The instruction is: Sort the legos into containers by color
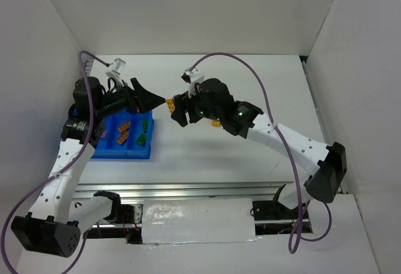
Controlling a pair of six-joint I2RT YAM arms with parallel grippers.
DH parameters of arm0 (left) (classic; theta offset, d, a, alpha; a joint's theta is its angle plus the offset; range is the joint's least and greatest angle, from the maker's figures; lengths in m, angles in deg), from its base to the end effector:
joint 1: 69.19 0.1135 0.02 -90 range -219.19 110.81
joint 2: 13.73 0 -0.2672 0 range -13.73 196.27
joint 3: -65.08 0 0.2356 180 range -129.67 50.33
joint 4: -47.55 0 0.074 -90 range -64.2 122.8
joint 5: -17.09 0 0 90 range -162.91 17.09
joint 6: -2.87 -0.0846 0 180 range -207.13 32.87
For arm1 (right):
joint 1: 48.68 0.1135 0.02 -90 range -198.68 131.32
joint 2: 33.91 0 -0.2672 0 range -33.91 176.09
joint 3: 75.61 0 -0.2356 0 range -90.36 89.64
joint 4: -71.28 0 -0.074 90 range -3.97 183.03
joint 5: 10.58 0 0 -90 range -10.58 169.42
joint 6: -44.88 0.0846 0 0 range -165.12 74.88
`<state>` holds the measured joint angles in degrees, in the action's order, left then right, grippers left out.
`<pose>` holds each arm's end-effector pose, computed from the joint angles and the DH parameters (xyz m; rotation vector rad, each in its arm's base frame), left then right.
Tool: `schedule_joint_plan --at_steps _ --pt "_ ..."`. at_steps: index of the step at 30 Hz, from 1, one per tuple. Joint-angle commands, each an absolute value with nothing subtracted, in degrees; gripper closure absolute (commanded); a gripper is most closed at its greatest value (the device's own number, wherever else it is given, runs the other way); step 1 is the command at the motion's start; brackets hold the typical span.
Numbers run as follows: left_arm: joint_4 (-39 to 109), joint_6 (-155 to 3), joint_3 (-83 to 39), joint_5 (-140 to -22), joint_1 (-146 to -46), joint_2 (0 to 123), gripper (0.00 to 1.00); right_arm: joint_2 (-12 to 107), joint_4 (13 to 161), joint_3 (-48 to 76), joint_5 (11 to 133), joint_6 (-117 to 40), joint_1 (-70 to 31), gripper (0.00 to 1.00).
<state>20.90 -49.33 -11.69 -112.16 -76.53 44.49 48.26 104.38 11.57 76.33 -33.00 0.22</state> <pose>0.2319 -0.0838 0.3959 0.0624 1.8216 -1.1533 0.2343 0.2755 0.3612 -0.6780 1.9229 0.7396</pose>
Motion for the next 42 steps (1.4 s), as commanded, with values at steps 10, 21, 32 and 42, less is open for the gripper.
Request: schedule_joint_plan --at_steps 10,21,32,42 --pt "20.31 -52.51 -12.43 -113.95 -76.75 46.21 0.23 54.5 108.09 -0.18 90.06 -29.38 8.0 0.97" --pt "21.55 -52.5 -11.63 -115.1 -76.75 46.3 0.42 57.31 110.12 -4.23 88.04 -29.12 9.23 0.96" --pt "21.29 -52.94 -12.07 -115.36 -76.75 46.83 1.0 58.64 110.73 -5.29 88.65 -28.68 10.11 0.95" --pt "19.09 -54.69 -13.83 -116.06 -76.75 46.83 1.0 50.74 101.7 4.72 78.13 -28.33 7.75 0.0"
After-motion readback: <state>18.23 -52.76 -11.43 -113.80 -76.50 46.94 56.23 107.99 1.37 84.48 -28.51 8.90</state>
